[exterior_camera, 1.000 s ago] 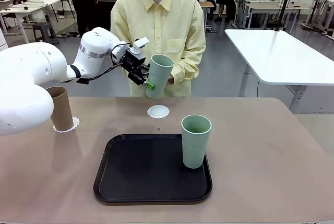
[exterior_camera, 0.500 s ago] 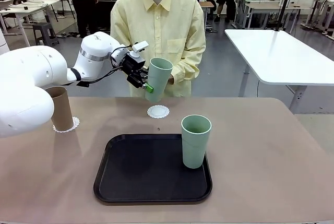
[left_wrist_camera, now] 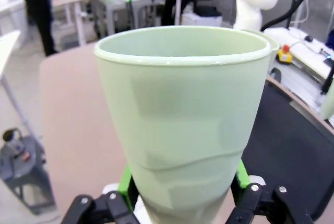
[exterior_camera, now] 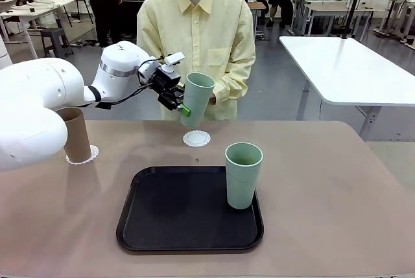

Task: Place coasters on the table and set cups on them.
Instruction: Take one Reusable plastic cup from the Flat Tray and place it on a coaster set by the human.

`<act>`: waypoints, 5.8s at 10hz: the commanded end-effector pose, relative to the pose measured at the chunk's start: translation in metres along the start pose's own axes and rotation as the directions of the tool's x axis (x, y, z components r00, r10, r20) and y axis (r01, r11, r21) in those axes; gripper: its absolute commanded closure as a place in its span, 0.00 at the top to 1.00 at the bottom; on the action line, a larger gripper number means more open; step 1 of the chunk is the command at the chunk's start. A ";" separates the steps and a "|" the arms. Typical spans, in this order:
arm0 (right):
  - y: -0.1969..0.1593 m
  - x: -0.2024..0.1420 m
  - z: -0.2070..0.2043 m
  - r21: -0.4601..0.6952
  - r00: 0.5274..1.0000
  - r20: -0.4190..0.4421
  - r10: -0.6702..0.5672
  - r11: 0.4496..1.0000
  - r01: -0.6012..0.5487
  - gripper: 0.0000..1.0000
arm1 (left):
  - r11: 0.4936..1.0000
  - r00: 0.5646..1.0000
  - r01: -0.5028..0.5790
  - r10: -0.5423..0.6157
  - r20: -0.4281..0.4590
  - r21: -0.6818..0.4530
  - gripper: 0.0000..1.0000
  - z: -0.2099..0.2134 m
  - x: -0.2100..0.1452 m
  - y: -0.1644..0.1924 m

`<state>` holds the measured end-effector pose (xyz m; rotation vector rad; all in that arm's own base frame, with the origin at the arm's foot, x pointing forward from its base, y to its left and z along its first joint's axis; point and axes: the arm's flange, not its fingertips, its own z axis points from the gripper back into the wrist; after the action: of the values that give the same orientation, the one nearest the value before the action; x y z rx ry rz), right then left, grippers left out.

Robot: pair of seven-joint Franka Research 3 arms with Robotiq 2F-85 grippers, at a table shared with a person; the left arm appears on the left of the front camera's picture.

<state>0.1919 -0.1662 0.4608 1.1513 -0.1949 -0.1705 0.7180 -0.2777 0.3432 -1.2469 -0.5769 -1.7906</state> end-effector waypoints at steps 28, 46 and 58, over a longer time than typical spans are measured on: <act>-0.001 0.002 0.000 0.019 1.000 0.000 0.019 1.000 -0.019 1.00 | 0.859 0.986 -0.120 0.162 -0.041 0.498 0.83 -0.033 0.033 -0.112; -0.001 0.002 0.000 0.019 1.000 0.000 0.019 1.000 -0.019 1.00 | 0.496 0.963 -0.266 0.097 0.252 0.826 0.83 -0.055 -0.008 -0.102; -0.001 0.002 0.000 0.019 1.000 0.000 0.019 1.000 -0.019 1.00 | 0.588 0.932 -0.335 0.094 0.350 0.736 0.83 -0.076 -0.046 -0.109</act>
<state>0.1920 -0.1660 0.4608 1.1506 -0.1941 -0.1706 0.5885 -0.2521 0.2866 -0.8605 -1.1415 -0.9475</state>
